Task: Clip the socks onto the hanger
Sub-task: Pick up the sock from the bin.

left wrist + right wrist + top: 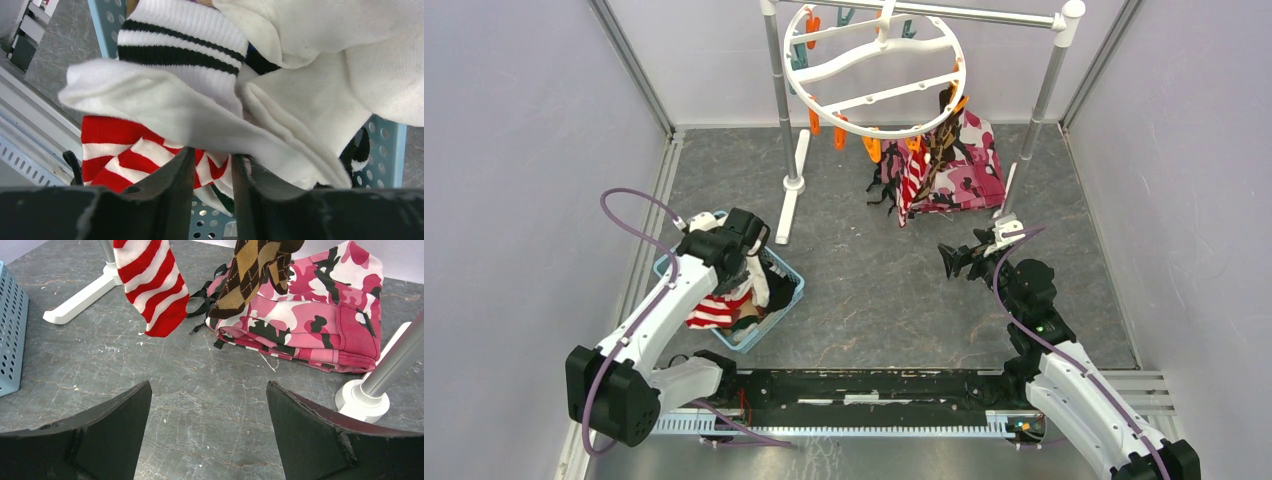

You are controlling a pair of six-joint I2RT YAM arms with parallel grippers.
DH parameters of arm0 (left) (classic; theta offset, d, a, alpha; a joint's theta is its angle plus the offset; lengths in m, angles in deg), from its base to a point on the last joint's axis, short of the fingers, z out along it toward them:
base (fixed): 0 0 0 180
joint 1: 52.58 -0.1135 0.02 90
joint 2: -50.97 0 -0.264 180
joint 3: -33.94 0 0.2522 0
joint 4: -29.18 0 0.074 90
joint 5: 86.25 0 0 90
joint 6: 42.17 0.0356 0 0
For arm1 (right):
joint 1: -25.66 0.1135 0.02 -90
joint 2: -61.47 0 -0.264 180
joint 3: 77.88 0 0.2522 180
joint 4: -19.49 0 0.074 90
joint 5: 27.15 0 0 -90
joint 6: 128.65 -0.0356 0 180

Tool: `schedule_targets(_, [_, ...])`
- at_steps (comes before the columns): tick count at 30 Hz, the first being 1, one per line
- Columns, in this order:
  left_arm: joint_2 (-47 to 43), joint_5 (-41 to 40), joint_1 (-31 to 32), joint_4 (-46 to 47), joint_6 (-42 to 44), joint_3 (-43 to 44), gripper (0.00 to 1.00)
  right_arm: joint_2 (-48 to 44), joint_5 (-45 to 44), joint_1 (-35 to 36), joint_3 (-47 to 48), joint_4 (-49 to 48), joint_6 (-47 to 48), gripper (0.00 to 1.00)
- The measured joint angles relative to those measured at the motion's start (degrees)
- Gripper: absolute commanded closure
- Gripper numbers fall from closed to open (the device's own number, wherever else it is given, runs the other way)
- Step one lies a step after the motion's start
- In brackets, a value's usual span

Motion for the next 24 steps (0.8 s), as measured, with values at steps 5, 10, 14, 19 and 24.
schedule_targets(5, [0.22, 3.17, -0.22, -2.40, -0.04, 1.60, 0.48, 0.00, -0.11, 0.02, 0.00, 0.02, 0.04, 0.09])
schedule_targets(10, [-0.07, 5.99, -0.26, -6.80, -0.09, 3.76, 0.58, 0.00, -0.11, 0.07, 0.00, 0.00, 0.04, 0.09])
schedule_targets(14, [-1.95, 7.34, -0.26, -9.05, -0.09, 4.72, 0.65, -0.02, -0.11, 0.28, 0.00, 0.00, 0.04, 0.09])
schedule_targets(19, [-2.97, 8.48, -0.26, -9.68, -0.09, 4.26, 0.65, -0.44, -0.11, 0.31, 0.00, 0.00, 0.04, 0.08])
schedule_targets(24, [-2.78, 8.52, -0.26, -7.67, -0.04, 0.61, 0.62, -0.55, -0.11, 0.31, 0.00, 0.07, 0.04, 0.09])
